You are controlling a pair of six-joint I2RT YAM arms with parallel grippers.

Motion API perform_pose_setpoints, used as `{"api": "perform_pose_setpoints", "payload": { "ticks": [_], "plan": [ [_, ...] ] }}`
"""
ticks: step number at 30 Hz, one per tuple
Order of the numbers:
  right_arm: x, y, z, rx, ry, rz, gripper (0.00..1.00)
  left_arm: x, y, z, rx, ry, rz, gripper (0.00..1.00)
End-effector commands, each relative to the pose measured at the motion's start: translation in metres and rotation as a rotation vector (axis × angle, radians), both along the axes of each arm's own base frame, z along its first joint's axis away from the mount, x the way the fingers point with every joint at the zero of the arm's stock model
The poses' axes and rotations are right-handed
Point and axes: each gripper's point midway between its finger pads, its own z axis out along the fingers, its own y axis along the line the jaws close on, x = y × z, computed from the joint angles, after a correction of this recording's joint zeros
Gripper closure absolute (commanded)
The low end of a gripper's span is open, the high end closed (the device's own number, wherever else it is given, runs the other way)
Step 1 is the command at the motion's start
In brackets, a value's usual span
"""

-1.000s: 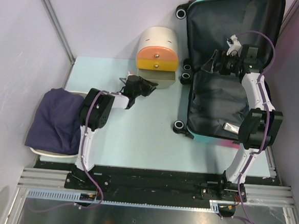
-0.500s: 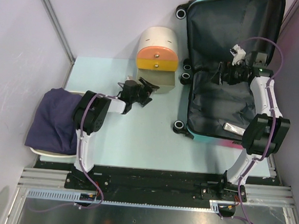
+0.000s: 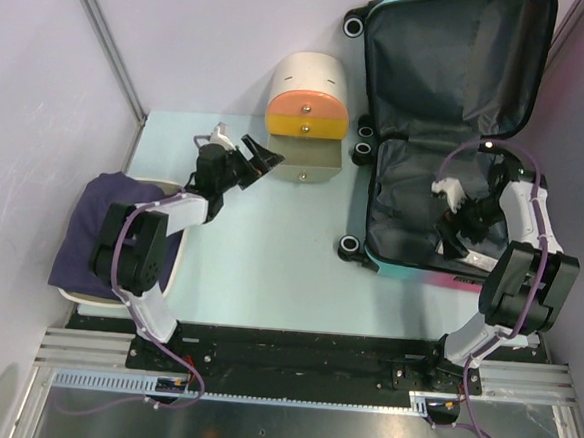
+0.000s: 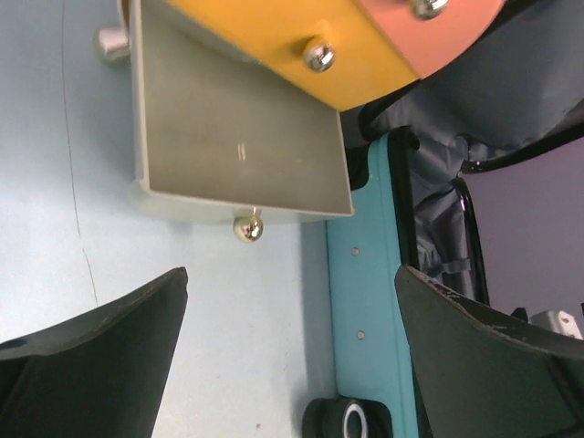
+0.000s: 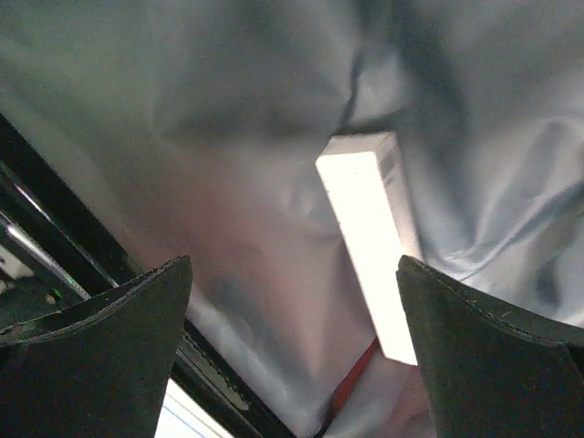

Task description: Open, take out, and arrange the luggage

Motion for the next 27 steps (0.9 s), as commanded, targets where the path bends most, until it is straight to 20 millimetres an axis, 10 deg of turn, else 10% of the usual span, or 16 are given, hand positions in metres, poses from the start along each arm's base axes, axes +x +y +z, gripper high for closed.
{"api": "perform_pose_setpoints", "payload": {
  "ticks": [1,8,15,27],
  "plan": [
    [-0.005,-0.031,-0.022,-0.157,-0.034,0.082,0.00,-0.004,0.013,0.047,0.140,-0.208,-0.073,0.00],
    [0.018,-0.050,-0.067,-0.215,-0.076,0.005,0.00,0.030,0.074,0.110,0.317,-0.381,-0.001,0.00],
    [0.042,-0.062,-0.094,-0.330,-0.174,-0.029,0.12,0.051,0.115,0.131,0.436,-0.421,0.063,0.00],
    [0.069,-0.008,-0.026,-0.207,-0.407,0.070,0.76,0.046,0.095,0.159,0.529,-0.582,-0.128,0.01]
  ]
}}
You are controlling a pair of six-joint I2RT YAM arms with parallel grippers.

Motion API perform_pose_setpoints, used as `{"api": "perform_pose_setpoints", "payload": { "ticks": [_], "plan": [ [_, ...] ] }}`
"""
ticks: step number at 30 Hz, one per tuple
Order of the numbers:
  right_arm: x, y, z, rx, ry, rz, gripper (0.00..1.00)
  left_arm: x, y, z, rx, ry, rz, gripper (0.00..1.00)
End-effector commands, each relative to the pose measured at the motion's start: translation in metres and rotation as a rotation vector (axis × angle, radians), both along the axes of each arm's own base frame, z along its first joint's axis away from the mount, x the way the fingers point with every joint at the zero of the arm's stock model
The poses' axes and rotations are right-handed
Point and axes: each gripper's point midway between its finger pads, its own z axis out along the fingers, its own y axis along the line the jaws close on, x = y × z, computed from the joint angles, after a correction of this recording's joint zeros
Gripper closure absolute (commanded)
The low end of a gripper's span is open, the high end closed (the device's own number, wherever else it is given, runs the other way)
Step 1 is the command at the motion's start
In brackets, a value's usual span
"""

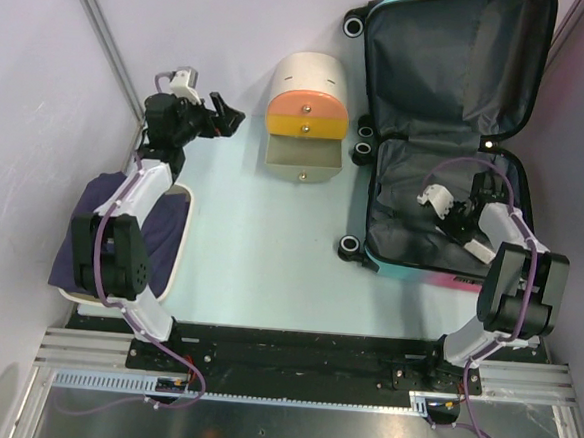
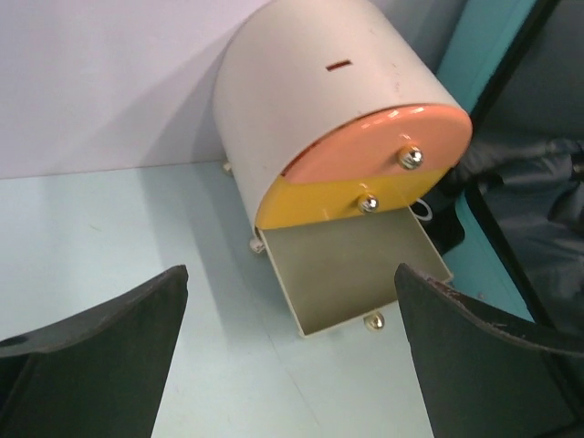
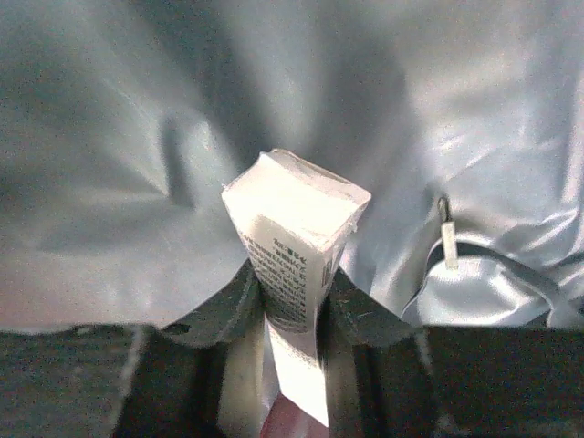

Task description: Open, take out, and arrange the luggage

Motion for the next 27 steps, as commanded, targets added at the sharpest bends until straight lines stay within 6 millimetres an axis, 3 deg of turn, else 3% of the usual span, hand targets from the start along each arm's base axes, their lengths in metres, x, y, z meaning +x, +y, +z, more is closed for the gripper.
{"api": "perform_pose_setpoints", "payload": {
  "ticks": [1,4,5,7,8,10,11,13,14,15,17,18,20,21,23,27],
  "plan": [
    [0.029,0.031,0.052,0.091,-0.174,0.072,0.79,-0.007,-0.019,0.040,0.069,-0.132,-0.151,0.01],
    [0.039,0.046,0.075,0.210,-0.201,0.011,0.83,-0.014,-0.037,0.048,0.091,-0.171,-0.264,0.02],
    [0.053,0.051,0.097,0.264,-0.240,-0.034,0.83,-0.015,-0.045,0.057,0.116,-0.206,-0.302,0.02],
    [0.068,0.069,0.120,0.393,-0.259,-0.067,0.83,-0.022,-0.066,0.058,0.134,-0.223,-0.392,0.02],
    [0.085,0.080,0.140,0.448,-0.286,-0.066,0.84,-0.022,-0.073,0.067,0.165,-0.263,-0.419,0.03],
    [0.097,0.108,0.171,0.656,-0.258,-0.130,0.84,-0.029,-0.097,0.063,0.187,-0.265,-0.491,0.03],
    [0.113,0.118,0.193,0.742,-0.266,-0.142,0.83,-0.030,-0.105,0.070,0.201,-0.293,-0.514,0.03],
    [0.117,0.149,0.225,0.979,-0.203,-0.145,0.83,-0.034,-0.130,0.066,0.186,-0.291,-0.581,0.03],
    [0.121,0.158,0.238,1.041,-0.203,-0.127,0.83,-0.041,-0.142,0.076,0.149,-0.294,-0.637,0.05],
    [0.121,0.177,0.260,1.164,-0.179,-0.071,0.83,-0.044,-0.153,0.077,0.120,-0.280,-0.680,0.06],
    [0.120,0.195,0.280,1.261,-0.168,-0.023,0.83,-0.061,-0.187,0.083,0.032,-0.255,-0.847,0.09],
    [0.119,0.209,0.298,1.322,-0.212,0.097,0.83,-0.068,-0.197,0.086,0.006,-0.250,-0.903,0.10],
    [0.104,0.227,0.320,1.483,-0.088,0.094,0.81,-0.080,-0.224,0.096,-0.059,-0.245,-1.005,0.10],
    [0.094,0.234,0.341,1.490,-0.201,0.299,0.80,-0.090,-0.232,0.098,-0.076,-0.239,-1.065,0.10],
    [0.071,0.255,0.354,1.545,-0.103,0.394,0.81,-0.098,-0.248,0.100,-0.115,-0.214,-1.132,0.10],
    [0.039,0.290,0.365,1.487,-0.084,0.627,0.76,-0.117,-0.257,0.104,-0.140,-0.185,-1.257,0.10]
  ]
}}
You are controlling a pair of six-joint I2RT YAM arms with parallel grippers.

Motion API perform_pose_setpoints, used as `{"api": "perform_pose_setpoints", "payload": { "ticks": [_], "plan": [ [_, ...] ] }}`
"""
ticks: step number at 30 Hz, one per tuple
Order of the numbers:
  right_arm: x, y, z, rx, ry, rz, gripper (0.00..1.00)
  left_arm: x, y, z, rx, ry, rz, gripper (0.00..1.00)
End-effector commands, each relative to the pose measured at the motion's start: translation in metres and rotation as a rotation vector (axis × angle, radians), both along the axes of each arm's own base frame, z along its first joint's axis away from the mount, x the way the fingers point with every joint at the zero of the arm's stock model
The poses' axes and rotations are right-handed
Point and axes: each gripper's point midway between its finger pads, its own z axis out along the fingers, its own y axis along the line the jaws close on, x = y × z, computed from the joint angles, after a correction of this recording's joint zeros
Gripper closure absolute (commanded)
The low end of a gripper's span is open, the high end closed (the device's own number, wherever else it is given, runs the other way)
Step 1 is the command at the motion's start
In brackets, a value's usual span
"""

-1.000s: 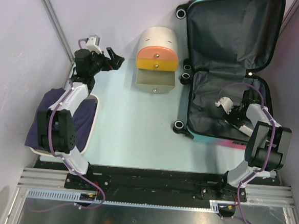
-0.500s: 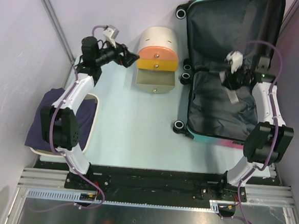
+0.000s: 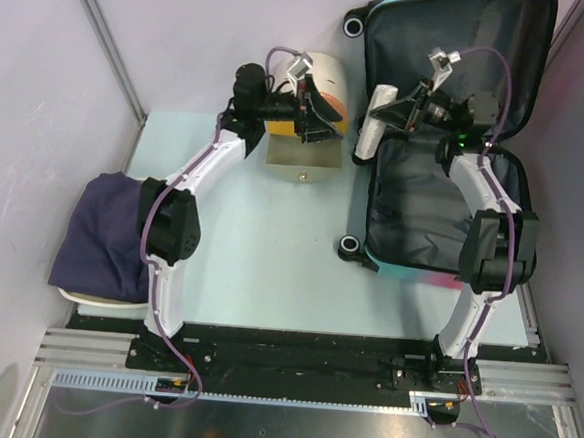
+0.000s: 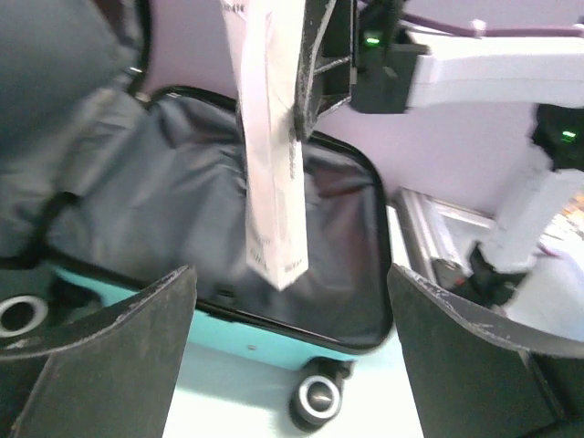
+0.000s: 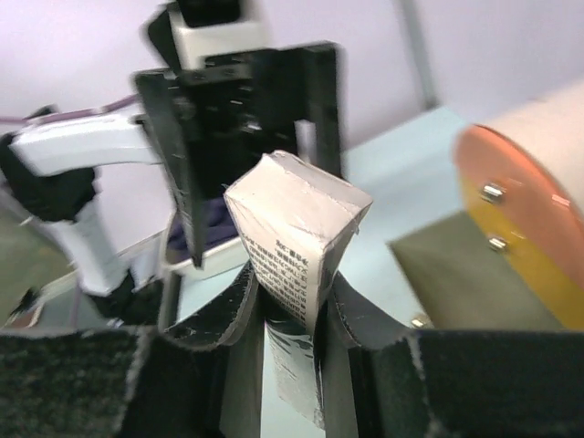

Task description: Open, take out, and arrange the luggage

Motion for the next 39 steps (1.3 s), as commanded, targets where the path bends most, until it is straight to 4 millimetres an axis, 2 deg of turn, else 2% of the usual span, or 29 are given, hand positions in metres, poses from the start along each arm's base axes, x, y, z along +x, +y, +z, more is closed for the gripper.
{"api": "perform_pose_setpoints", "payload": {
  "ticks": [1,6,8,11,26,29,30,34,36,37,39],
  "plan": [
    [-0.077,0.041,0.055,-0.017,-0.271,0.288,0.75,-0.044,-0.004,0.039,-0.030,-0.021,-0.219,0.10],
    [-0.098,0.054,0.045,-0.037,-0.260,0.374,0.76,-0.068,0.002,0.043,-0.012,-0.076,-0.307,0.10],
    [-0.103,0.057,0.045,-0.032,-0.249,0.383,0.75,-0.077,0.003,0.034,0.002,-0.068,-0.338,0.11],
    [-0.110,0.061,0.044,-0.046,-0.272,0.401,0.76,-0.087,0.001,0.032,0.004,-0.070,-0.356,0.12],
    [-0.114,0.072,0.040,-0.029,-0.285,0.422,0.75,-0.092,-0.014,0.044,-0.026,-0.045,-0.339,0.21],
    [-0.113,0.073,0.038,-0.031,-0.280,0.425,0.75,-0.093,-0.014,0.048,-0.052,-0.024,-0.334,0.29],
    [-0.113,0.072,0.037,-0.032,-0.279,0.423,0.74,-0.093,-0.013,0.047,-0.058,0.045,-0.331,0.32],
    [-0.110,0.070,0.036,-0.033,-0.274,0.416,0.68,-0.086,-0.009,0.046,-0.091,0.044,-0.299,0.51],
    [-0.108,0.064,0.037,-0.033,-0.267,0.401,0.57,-0.083,-0.006,0.045,-0.093,0.043,-0.287,0.59],
    [-0.106,0.062,0.036,-0.039,-0.259,0.397,0.52,-0.083,-0.006,0.046,-0.094,0.042,-0.286,0.71],
    [-0.102,0.055,0.037,-0.043,-0.260,0.376,0.33,-0.084,-0.006,0.046,-0.096,0.050,-0.284,0.85]
  ]
}}
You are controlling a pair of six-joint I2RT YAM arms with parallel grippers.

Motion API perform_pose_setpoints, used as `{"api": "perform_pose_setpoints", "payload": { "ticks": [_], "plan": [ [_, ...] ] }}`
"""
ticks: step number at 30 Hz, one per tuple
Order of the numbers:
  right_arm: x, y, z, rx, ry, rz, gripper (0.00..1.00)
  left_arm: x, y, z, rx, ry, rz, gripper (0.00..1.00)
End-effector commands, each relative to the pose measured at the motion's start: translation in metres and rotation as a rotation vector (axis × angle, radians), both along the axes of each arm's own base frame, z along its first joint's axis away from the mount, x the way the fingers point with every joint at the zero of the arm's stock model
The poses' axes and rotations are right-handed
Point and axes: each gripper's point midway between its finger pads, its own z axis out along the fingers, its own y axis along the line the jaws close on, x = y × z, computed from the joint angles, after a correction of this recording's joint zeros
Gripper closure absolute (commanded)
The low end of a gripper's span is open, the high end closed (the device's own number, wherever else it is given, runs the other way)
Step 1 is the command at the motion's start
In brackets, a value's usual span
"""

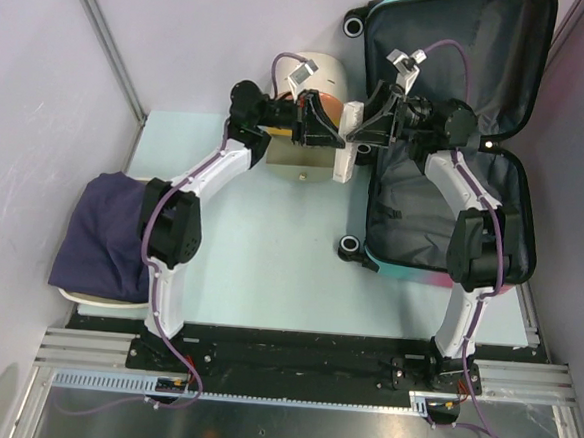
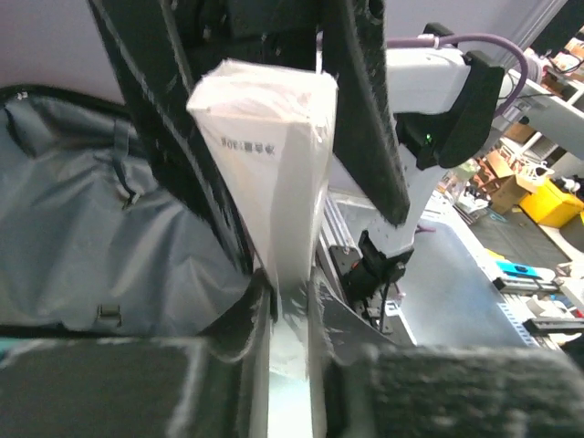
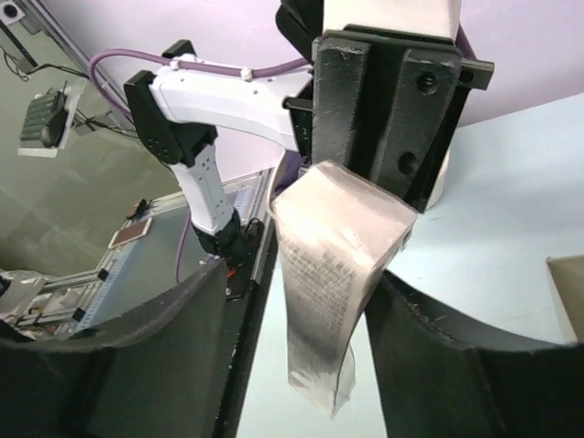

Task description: Open, take out, and arrange the luggage

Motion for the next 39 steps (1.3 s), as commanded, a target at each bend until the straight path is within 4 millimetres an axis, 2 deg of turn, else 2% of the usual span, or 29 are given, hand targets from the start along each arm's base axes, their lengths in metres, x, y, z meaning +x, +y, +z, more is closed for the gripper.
{"api": "perform_pose_setpoints", "payload": {
  "ticks": [1,2,4,5,8,9,10,11,12,14,16,19,21,22,23,25,26,28,31,32,34,35,36,39],
  "plan": [
    [-0.004,-0.016,0.016,0.043,-0.243,-0.046,0.30,-0.008,0.008,0.030,-0.057,-0.037,0.033,0.99],
    [-0.001,-0.019,0.017,0.045,-0.232,-0.058,0.27,-0.008,0.009,0.030,-0.059,-0.037,0.039,1.00],
    [0.013,-0.029,0.021,0.059,-0.178,-0.116,0.07,-0.008,0.009,0.028,-0.059,-0.034,0.048,1.00],
    [0.019,-0.033,0.022,0.063,-0.163,-0.141,0.01,-0.009,0.010,0.029,-0.059,-0.032,0.051,1.00],
    [0.052,-0.057,0.029,0.087,-0.092,-0.287,0.00,-0.004,0.011,0.023,-0.045,-0.027,0.077,1.00],
    [0.059,-0.068,0.038,0.096,-0.080,-0.359,0.00,0.003,0.010,0.013,-0.013,0.004,0.101,1.00],
    [0.097,-0.094,0.027,0.078,-0.014,-0.547,0.00,0.011,0.010,0.012,0.004,0.018,0.136,1.00],
    [0.107,-0.106,0.026,0.057,-0.003,-0.629,0.00,0.030,0.012,0.012,0.001,-0.066,0.244,1.00],
    [0.113,-0.115,0.026,0.031,-0.025,-0.693,0.00,0.041,0.014,-0.004,0.097,0.019,0.319,1.00],
    [0.118,-0.131,0.013,-0.035,-0.008,-0.751,0.00,0.059,0.020,-0.017,0.183,-0.099,0.437,1.00],
    [0.115,-0.142,0.002,-0.050,0.033,-0.780,0.01,0.080,0.033,-0.025,0.260,-0.114,0.572,1.00],
    [0.106,-0.152,-0.004,-0.066,0.030,-0.789,0.00,0.104,0.053,-0.034,0.396,-0.341,0.677,1.00],
    [0.105,-0.158,-0.014,-0.093,0.044,-0.800,0.00,0.121,0.070,-0.043,0.526,-0.563,0.733,1.00],
    [0.106,-0.162,-0.016,-0.098,0.046,-0.808,0.00,0.126,0.075,-0.048,0.577,-0.642,0.739,1.00],
    [0.106,-0.166,-0.021,-0.102,0.056,-0.817,0.00,0.128,0.075,-0.054,0.640,-0.792,0.702,1.00],
    [0.104,-0.167,-0.023,-0.104,0.060,-0.815,0.00,0.133,0.081,-0.065,0.727,-0.913,0.688,1.00],
    [0.105,-0.168,-0.025,-0.106,0.065,-0.812,0.00,0.131,0.078,-0.067,0.748,-1.003,0.647,1.00],
    [0.102,-0.166,-0.028,-0.106,0.065,-0.790,0.00,0.128,0.075,-0.081,0.757,-1.040,0.588,1.00],
    [0.102,-0.166,-0.030,-0.103,0.071,-0.788,0.00,0.134,0.072,-0.099,0.791,-1.094,0.537,1.00],
    [0.101,-0.165,-0.030,-0.102,0.073,-0.785,0.00,0.142,0.072,-0.115,0.822,-1.099,0.520,0.99],
    [0.102,-0.165,-0.032,-0.103,0.073,-0.787,0.00,0.153,0.068,-0.110,0.821,-1.111,0.538,0.95],
    [0.101,-0.165,-0.032,-0.104,0.071,-0.785,0.00,0.160,0.067,-0.125,0.841,-1.095,0.529,0.90],
    [0.100,-0.164,-0.032,-0.106,0.073,-0.784,0.00,0.163,0.064,-0.120,0.836,-1.105,0.537,0.88],
    [0.098,-0.165,-0.034,-0.116,0.071,-0.788,0.00,0.170,0.061,-0.137,0.851,-1.101,0.514,0.84]
  ]
}}
